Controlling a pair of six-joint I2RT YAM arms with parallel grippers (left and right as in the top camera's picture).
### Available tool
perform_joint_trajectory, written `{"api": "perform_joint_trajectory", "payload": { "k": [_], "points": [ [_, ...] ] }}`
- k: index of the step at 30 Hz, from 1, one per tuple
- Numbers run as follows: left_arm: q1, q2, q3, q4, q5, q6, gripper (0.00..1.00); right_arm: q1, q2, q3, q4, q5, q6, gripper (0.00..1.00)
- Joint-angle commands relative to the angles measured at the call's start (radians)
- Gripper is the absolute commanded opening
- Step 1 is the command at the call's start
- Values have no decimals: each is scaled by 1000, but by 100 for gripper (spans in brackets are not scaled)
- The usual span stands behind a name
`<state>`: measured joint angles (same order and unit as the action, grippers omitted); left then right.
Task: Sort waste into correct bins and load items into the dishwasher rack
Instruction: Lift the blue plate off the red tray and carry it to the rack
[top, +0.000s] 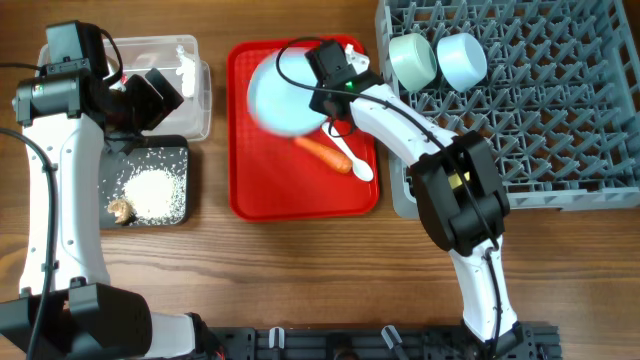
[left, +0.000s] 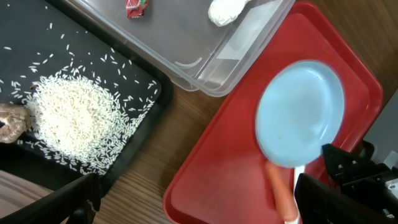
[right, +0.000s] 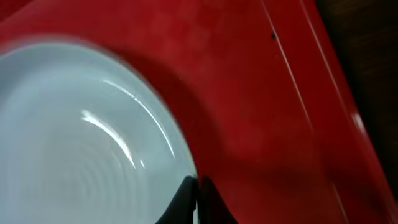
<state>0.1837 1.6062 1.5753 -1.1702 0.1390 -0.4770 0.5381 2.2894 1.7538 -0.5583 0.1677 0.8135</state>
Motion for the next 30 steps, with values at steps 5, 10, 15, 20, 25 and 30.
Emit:
{"api": "perform_joint_trajectory", "payload": {
  "k": [5,10,15,20,25,30],
  "points": [
    [3,-5,-5,-1,-5,-2,100,-10,32,-55,26,64,-2,4],
    [3,-5,-5,-1,-5,-3,100,-10,37,-61,35,60,-35,17],
    [3,-5,-5,-1,-5,-3,100,-10,65,-61,36,22,-55,43],
    [3,-5,-5,-1,-5,-3,100,-10,76,-61,48,-4,-56,17],
    [3,-5,-5,-1,-5,-3,100,-12,65,-59,60,-4,-81,4],
    [3,-5,-5,0,-5,-3,100,-22,26,-53,62,-4,-90,4]
  ]
}}
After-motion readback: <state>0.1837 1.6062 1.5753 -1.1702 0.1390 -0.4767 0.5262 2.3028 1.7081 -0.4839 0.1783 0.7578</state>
